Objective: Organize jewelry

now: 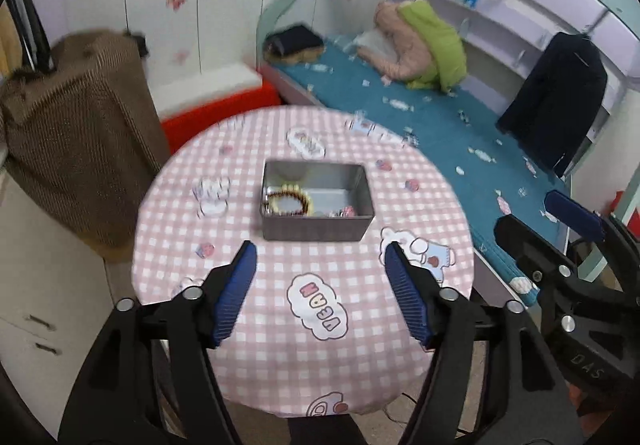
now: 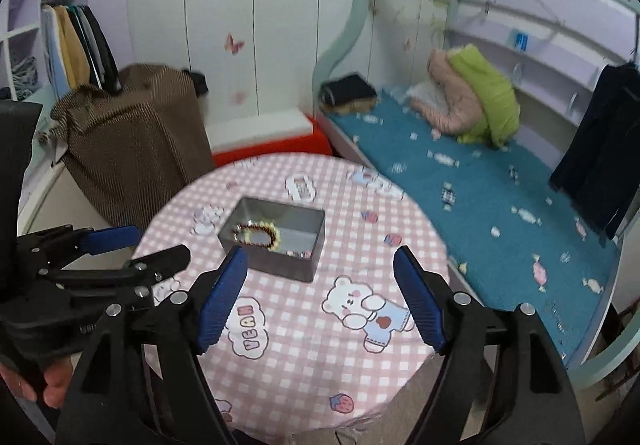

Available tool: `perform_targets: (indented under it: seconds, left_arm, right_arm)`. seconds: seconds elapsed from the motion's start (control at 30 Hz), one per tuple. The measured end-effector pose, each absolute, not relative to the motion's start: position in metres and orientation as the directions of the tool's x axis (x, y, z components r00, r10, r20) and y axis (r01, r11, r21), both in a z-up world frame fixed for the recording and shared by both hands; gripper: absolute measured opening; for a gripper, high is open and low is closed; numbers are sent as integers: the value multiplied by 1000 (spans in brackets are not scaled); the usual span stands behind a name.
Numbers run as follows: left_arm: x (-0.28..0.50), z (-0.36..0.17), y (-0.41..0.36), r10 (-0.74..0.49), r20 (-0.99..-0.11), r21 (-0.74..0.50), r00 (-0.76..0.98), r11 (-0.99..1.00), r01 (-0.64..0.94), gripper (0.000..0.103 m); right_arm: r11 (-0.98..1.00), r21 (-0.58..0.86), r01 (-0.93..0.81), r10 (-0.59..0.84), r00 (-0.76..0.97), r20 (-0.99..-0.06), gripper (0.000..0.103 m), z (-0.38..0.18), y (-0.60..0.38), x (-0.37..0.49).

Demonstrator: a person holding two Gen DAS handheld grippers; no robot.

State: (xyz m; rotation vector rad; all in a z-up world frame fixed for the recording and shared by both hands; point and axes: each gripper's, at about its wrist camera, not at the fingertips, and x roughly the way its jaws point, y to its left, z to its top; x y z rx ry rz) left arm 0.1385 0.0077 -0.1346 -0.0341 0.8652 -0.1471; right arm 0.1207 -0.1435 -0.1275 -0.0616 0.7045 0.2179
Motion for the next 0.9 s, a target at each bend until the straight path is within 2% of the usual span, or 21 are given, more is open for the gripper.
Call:
perform_targets:
  seconds: [0.4, 0.47, 0.9]
  left_arm:
    - [79, -82, 3, -91, -621, -21, 779, 995, 100, 69]
    - [73, -79, 3, -87, -605, -15, 792, 995, 98, 69]
    - [43, -66, 1, -84, -538, -3, 838, 995, 99, 69]
  right_arm:
    - [984, -15, -179, 150, 864, -481, 76, -91, -147, 59]
    - [986, -18, -167, 140, 876, -461, 80, -88, -149, 54]
    - [984, -41, -171, 145, 922, -358, 81, -83, -153, 26]
